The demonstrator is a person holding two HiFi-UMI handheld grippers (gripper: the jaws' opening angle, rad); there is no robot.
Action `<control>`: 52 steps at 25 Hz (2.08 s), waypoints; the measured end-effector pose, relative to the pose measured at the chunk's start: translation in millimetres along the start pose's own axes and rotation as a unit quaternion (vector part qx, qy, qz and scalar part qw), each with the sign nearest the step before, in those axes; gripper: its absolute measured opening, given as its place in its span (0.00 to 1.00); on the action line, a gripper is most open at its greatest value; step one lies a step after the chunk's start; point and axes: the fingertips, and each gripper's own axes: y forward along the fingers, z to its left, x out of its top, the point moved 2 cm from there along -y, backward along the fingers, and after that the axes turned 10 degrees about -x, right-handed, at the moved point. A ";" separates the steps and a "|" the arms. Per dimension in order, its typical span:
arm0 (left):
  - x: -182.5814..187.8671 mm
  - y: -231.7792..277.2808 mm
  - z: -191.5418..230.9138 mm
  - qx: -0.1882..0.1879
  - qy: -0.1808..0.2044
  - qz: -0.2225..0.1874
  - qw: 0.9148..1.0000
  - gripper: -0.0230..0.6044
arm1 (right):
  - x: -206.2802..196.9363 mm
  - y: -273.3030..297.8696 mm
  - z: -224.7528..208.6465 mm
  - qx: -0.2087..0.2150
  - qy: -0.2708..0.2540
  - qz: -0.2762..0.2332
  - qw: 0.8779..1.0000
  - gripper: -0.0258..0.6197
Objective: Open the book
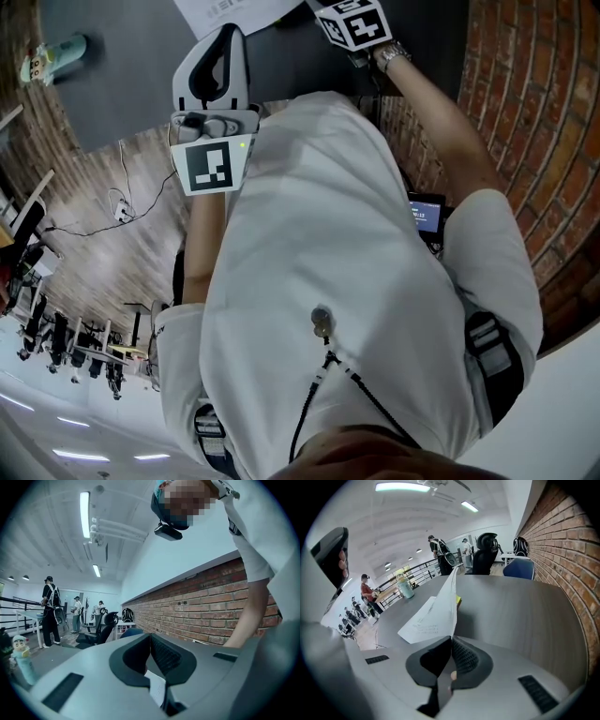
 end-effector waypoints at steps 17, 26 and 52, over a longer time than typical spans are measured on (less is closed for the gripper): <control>-4.6 -14.8 -3.6 0.000 0.022 0.008 1.000 0.07 | -11.9 -1.3 -30.2 -0.032 0.014 0.007 0.999 0.10; -1.0 -19.5 2.8 0.029 0.000 -0.004 1.000 0.07 | -30.2 7.7 -50.2 -0.058 0.030 0.025 0.998 0.10; -4.4 -23.1 13.4 0.046 -0.002 0.002 0.999 0.07 | -71.3 26.2 -70.6 -0.087 0.098 0.064 0.989 0.10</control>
